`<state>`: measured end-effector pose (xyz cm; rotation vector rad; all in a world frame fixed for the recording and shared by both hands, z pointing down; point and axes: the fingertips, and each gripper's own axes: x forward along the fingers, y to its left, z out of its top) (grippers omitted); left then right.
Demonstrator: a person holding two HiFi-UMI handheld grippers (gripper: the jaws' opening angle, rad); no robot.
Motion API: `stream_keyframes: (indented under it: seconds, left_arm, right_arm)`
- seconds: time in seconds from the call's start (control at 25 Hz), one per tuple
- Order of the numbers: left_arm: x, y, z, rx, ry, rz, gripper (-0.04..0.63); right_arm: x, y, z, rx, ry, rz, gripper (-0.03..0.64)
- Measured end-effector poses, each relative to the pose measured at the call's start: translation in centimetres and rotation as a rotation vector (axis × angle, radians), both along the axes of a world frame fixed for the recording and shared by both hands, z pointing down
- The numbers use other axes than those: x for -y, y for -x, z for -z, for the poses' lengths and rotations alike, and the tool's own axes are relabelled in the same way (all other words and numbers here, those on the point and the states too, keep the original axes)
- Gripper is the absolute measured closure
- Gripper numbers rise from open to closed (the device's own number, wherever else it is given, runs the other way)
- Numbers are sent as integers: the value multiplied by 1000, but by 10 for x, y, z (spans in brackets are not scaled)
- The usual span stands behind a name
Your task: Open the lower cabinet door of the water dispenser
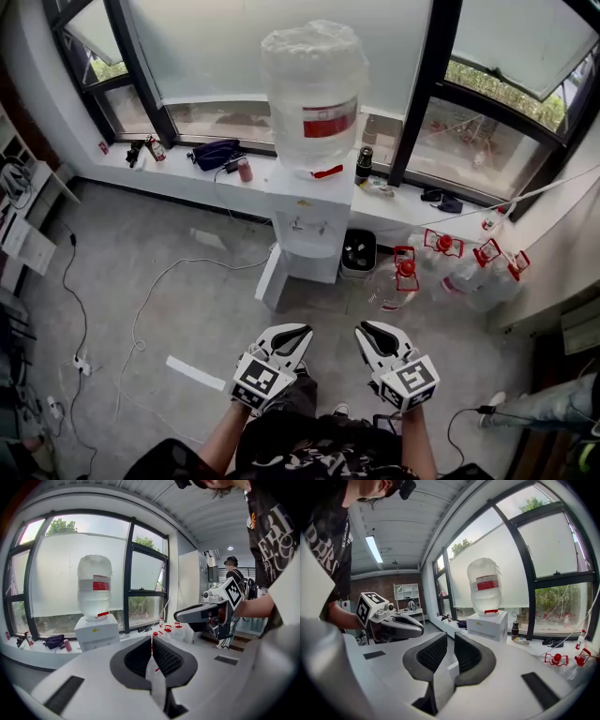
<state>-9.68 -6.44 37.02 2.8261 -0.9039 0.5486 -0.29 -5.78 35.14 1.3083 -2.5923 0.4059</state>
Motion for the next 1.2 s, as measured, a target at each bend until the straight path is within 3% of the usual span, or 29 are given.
stream_keyframes:
  seconds: [0.2,0.56,1.2]
  left_arm:
    - [-64,-38,15,-25,16,10,578]
    - [-168,-80,21,-57,29,-8,578]
    - [-222,-87,35,-97,-22,8,578]
  right_arm:
    - [-62,-26,13,18,-30,20,583]
    - [-147,-38,11,-5,-57,85,604]
    - [-199,-41,21,-65,-98,126,604]
